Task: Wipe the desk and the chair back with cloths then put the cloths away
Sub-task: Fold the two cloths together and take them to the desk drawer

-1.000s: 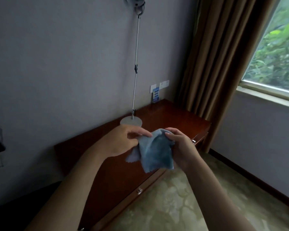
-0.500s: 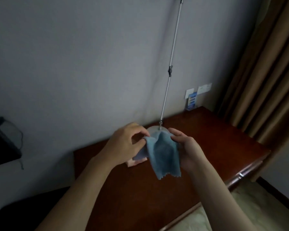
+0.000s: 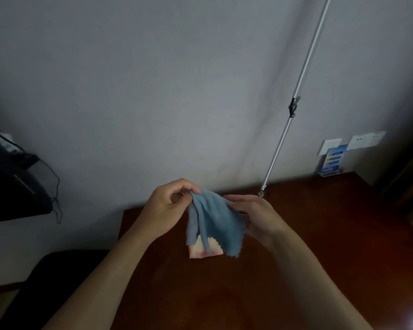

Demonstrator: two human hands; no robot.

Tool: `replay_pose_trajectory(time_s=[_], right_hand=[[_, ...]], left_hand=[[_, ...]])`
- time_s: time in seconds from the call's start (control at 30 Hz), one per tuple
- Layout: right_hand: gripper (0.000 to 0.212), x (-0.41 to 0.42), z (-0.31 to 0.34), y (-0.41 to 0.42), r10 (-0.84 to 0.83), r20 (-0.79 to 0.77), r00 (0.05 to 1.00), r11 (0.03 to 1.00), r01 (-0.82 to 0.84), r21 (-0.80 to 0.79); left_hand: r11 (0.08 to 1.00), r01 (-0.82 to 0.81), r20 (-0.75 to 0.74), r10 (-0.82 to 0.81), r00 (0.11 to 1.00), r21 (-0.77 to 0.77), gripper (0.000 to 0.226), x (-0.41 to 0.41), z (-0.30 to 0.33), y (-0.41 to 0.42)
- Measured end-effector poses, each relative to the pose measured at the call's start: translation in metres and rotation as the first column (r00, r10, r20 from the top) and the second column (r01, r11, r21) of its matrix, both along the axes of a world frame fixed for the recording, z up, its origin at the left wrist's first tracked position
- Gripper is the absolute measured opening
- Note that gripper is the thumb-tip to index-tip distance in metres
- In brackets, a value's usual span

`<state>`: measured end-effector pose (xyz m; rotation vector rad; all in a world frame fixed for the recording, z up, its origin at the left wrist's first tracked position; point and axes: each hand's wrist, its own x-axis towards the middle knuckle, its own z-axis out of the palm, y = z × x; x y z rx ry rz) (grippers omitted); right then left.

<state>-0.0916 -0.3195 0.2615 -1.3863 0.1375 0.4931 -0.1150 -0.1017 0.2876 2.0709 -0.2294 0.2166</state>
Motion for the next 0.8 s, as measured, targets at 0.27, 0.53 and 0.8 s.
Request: replay_pose_trajectory(time_s=[0.27,0.53,0.8], right_hand=[[0.028,0.043,0.005,0.025,-0.135,0.028,0.990,0.982,0.130,0.140],[0.026,0.080,0.025,0.043,-0.177,0.313,0.933,0.954,0.241,-0.178],[0.040,0.104,0.023,0.054,0.002,0.404,0.915,0.917,0.160,-0.366]], left_hand=[[0.979,-0.148,0.138,0.128,0.982,0.143,0.035,0.034,-0.010,0.033],[0.973,-0.103,-0.043,0.096,0.994,-0.209,0.032,0.073,-0.002,0.042],[0.983,-0.181,-0.105,0.184,0.977,0.036,0.031,0.094,-0.009,0.053]])
